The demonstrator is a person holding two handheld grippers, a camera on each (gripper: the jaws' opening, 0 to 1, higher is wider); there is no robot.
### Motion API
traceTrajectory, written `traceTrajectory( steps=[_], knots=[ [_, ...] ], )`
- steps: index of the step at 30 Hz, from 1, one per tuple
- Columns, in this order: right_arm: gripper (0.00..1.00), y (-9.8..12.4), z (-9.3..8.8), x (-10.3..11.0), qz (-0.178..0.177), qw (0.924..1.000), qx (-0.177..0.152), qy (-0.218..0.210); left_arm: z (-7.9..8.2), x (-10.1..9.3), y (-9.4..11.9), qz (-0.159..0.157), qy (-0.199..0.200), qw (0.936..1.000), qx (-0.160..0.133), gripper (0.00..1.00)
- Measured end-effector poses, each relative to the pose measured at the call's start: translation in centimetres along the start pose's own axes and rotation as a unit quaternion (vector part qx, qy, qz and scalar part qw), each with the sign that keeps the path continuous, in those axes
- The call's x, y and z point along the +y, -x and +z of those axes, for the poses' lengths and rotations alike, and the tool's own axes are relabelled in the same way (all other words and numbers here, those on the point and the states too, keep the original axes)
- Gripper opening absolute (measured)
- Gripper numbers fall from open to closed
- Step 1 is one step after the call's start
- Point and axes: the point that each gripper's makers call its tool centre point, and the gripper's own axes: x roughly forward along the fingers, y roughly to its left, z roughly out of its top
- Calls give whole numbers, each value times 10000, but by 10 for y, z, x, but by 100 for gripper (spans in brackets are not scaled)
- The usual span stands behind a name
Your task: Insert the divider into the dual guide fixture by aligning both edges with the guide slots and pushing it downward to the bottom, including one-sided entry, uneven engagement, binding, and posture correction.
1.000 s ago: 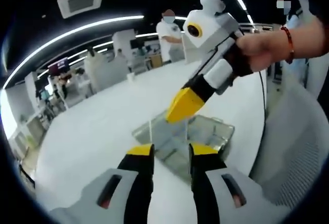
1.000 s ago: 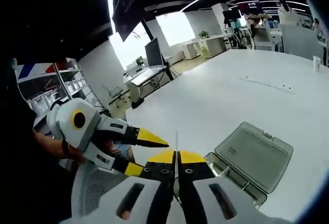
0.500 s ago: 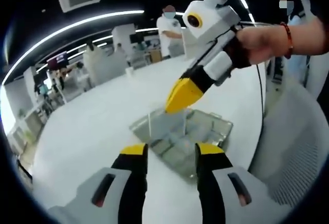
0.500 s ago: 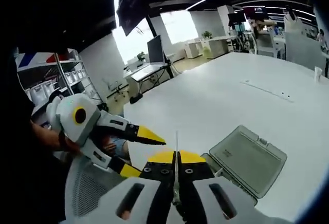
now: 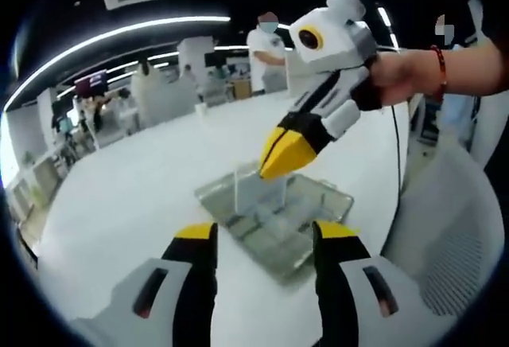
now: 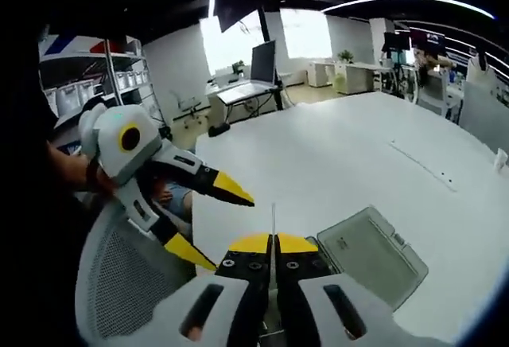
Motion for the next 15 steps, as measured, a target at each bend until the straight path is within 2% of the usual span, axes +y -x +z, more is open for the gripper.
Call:
traceTrajectory(
  steps=[15],
  knots=[
    [0, -6, -3, -1, 241, 9994, 63, 245, -13, -1, 5, -10, 215, 9995, 225, 57]
  ],
)
